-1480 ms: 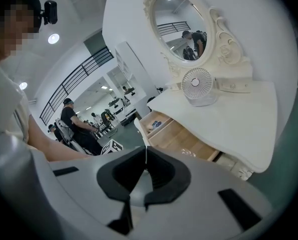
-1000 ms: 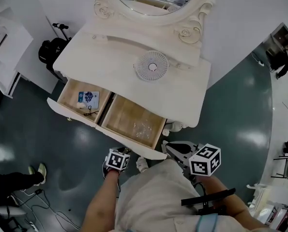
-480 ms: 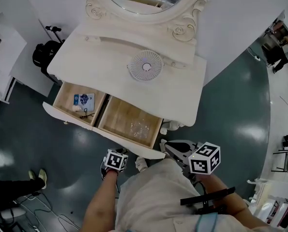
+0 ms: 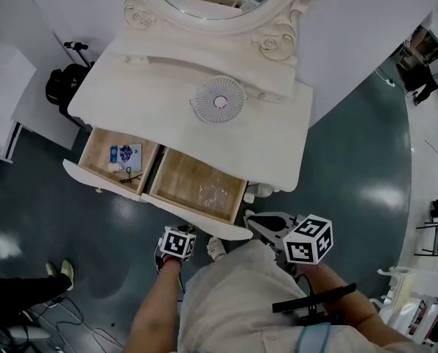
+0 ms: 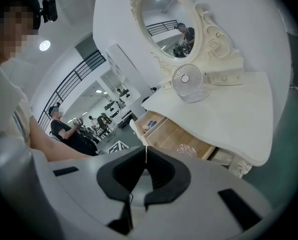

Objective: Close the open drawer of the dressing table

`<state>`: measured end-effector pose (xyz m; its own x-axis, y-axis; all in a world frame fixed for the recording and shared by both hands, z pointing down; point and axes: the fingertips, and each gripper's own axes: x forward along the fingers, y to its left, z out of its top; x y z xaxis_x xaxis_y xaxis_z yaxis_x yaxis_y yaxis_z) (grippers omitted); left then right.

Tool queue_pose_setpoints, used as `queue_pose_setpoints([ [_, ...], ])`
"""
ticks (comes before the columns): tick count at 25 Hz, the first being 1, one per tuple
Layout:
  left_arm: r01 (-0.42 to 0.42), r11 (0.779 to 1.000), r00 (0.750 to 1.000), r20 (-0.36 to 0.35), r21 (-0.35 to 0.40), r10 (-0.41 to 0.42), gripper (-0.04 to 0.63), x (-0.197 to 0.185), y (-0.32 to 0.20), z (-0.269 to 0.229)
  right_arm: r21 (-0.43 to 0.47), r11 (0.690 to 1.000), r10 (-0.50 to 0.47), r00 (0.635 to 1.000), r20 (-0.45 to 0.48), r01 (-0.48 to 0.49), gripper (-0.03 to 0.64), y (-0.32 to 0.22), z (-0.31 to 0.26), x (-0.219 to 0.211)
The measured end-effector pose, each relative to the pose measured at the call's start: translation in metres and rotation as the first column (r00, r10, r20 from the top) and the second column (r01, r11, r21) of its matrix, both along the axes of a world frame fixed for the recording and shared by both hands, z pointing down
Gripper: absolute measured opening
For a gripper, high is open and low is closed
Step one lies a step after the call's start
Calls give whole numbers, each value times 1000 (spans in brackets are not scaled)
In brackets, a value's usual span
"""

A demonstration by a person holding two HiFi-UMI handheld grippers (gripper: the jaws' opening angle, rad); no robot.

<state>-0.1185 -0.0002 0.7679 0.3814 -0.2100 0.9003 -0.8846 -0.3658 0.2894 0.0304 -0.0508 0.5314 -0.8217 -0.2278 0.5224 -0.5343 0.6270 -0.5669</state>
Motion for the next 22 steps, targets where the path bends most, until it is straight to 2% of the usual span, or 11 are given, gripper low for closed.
queue_pose_setpoints([
  [22,-23,1000,1000,11,4,23,110,12,-44,2,-28,999,22,1000,-8,-22,17,-16,9,9],
])
